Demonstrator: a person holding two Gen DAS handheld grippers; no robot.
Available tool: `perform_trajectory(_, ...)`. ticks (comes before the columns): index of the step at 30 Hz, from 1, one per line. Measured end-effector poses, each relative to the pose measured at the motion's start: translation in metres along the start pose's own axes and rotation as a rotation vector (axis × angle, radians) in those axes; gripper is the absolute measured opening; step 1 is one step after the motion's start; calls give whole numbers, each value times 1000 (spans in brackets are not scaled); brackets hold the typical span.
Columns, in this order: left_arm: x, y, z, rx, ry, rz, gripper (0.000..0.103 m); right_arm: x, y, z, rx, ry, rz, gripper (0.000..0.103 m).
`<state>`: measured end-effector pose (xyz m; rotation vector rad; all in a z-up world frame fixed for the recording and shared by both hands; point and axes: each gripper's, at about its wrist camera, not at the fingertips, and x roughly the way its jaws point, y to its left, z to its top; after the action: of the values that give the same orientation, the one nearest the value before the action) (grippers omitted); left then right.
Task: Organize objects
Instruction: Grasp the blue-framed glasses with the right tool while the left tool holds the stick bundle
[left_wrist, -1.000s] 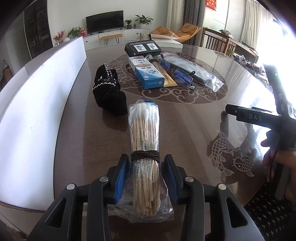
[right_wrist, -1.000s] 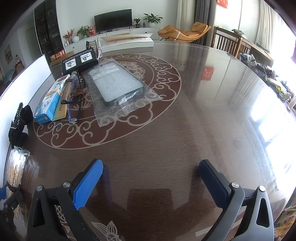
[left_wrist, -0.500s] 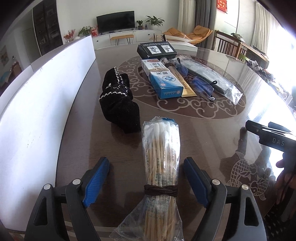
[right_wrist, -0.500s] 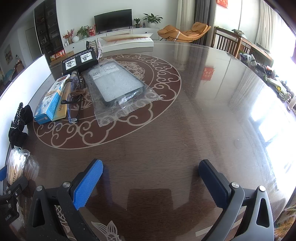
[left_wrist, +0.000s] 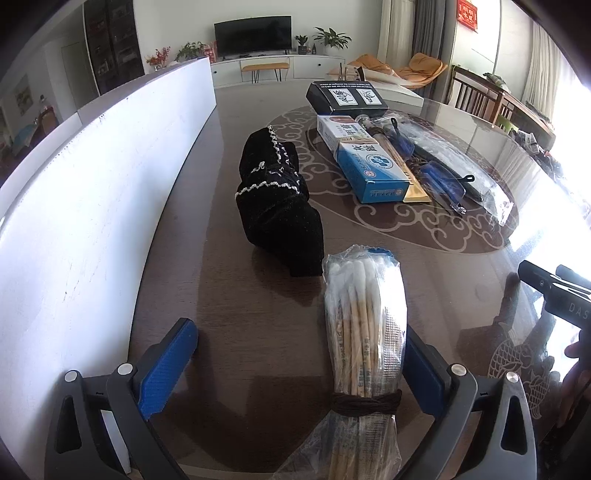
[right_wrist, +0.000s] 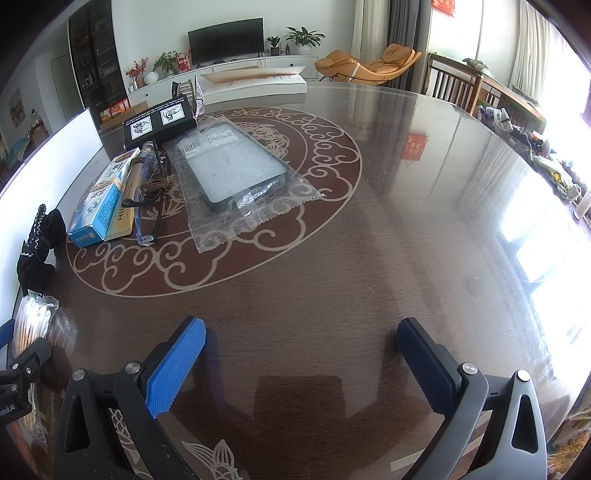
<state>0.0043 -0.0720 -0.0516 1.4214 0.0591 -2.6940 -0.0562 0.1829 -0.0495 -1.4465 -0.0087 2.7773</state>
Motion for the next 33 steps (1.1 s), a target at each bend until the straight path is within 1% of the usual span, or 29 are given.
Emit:
perform_trajectory(12, 3, -1, 3, -15, -11, 7, 103, -1, -1, 0, -2, 0, 2, 103)
perform_trajectory(16, 3, -1, 3, -16, -12, 7, 103, -4, 6, -1, -31, -12, 29, 103)
perform_trajectory(17, 3, -1, 3, -16, -12, 7, 103, -6, 10, 0, -45, -22, 51, 103)
perform_trajectory(19, 3, -1, 3, -16, -12, 7, 103, -13, 19, 5, -62, -53, 185, 103)
perform_trajectory(20, 3, -1, 3, -16, -12, 7, 103, -15, 26, 9, -84, -70, 230, 103)
perform_trajectory(21, 3, -1, 3, -16, -12, 7, 103, -17, 35, 14, -113, -81, 251, 101)
perform_trajectory(23, 3, -1, 3, -16, -12, 7, 103, -15, 55, 30, -183, -82, 292, 87)
perform_trajectory(24, 3, -1, 3, -16, -11, 7, 103, -12, 64, 38, -214, -76, 313, 77)
perform_trajectory(25, 3, -1, 3, -16, -12, 7, 103, -8, 73, 46, -239, -65, 331, 71)
perform_trajectory(27, 3, -1, 3, -16, -12, 7, 103, 4, 88, 60, -278, -29, 345, 67)
perform_trajectory(28, 3, -1, 3, -16, -12, 7, 103, 10, 94, 66, -297, -11, 346, 57)
perform_trajectory(29, 3, -1, 3, -16, -12, 6, 103, 16, 98, 69, -310, 5, 349, 50)
perform_trajectory(31, 3, -1, 3, -14, -13, 4, 103, 25, 104, 72, -332, 39, 348, 15)
perform_trajectory(32, 3, -1, 3, -14, -14, 3, 103, 27, 105, 72, -344, 52, 333, 15)
perform_trajectory(33, 3, -1, 3, -14, -14, 2, 103, 26, 104, 71, -341, 50, 340, 13)
